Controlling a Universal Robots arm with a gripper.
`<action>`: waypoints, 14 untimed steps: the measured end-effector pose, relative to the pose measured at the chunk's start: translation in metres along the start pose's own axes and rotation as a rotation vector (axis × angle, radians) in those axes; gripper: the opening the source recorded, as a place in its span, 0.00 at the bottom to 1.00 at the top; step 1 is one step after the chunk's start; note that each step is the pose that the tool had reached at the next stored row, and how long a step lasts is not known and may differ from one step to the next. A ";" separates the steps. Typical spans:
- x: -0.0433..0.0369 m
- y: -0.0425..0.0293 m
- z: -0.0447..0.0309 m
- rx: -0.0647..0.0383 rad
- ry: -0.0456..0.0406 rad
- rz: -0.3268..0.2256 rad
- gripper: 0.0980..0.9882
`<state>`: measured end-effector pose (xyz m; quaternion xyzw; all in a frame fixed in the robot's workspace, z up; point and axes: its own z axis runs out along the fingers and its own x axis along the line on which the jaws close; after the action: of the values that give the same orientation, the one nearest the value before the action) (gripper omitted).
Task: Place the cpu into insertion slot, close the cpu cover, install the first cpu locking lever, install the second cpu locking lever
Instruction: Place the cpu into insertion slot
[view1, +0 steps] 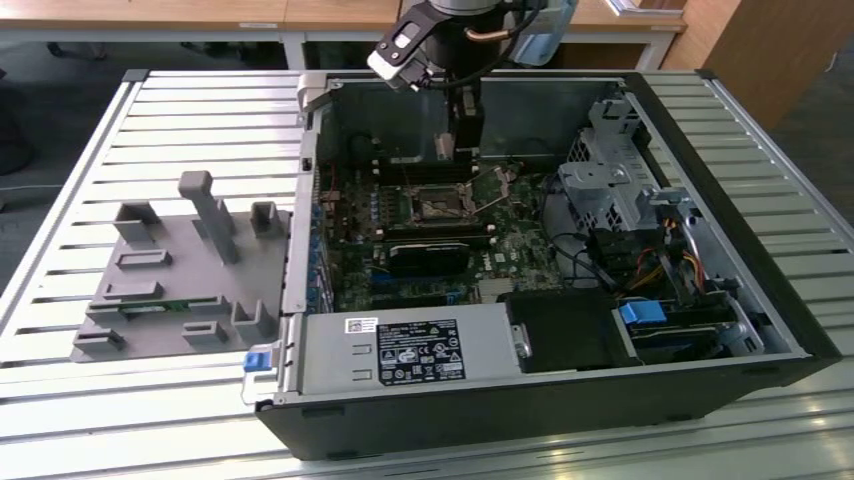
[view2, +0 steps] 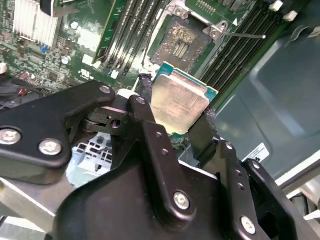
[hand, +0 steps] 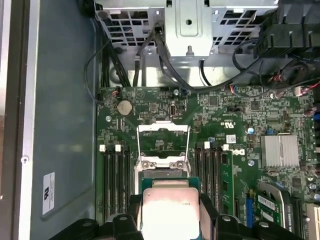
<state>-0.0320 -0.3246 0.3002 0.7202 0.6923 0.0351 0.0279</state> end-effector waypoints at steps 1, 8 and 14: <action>0.0003 -0.0001 0.0015 0.000 -0.0001 0.000 0.50; 0.0005 -0.0006 0.0070 0.000 -0.0002 0.000 0.50; 0.0005 -0.0015 0.0107 0.000 -0.0001 0.000 0.50</action>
<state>-0.0325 -0.3239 0.2894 0.7202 0.6923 0.0351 0.0280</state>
